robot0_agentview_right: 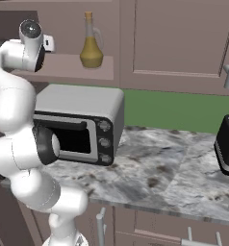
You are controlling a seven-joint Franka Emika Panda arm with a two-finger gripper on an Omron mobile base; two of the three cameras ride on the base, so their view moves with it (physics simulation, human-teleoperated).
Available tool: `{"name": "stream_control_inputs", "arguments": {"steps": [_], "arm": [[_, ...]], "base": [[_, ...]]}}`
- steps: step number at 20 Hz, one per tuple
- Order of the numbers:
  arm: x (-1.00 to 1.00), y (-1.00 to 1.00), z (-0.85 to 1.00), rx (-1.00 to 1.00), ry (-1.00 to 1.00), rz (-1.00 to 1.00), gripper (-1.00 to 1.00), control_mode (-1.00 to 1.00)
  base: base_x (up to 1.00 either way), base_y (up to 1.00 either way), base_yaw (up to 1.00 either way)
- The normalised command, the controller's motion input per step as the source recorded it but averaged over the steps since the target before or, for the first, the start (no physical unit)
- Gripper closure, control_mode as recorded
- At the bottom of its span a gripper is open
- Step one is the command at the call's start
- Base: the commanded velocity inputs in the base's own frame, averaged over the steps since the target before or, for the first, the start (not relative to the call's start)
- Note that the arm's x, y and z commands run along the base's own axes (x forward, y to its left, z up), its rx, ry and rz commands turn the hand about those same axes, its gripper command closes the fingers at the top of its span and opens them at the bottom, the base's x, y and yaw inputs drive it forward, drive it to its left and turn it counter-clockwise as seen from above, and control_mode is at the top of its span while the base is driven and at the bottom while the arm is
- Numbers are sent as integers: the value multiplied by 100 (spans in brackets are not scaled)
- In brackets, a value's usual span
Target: Move the mustard and oil and vinegar bottle from the cabinet to the dining counter.
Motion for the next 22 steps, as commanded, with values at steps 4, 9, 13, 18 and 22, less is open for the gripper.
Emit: {"name": "stream_control_inputs", "arguments": {"steps": [4,9,13,18,22], "arm": [[-72,-43,-3,5,-5,0,100,-100],[-77,-49,7,3,-1,0,100,-100],[-88,-50,9,0,-6,3,100,-100],[-86,-49,6,0,-5,3,100,-100],[-85,-43,1,0,-5,0,100,-100]], "base": [[0,0,0],[0,0,0],[0,0,0],[0,0,0],[0,0,0]]}}
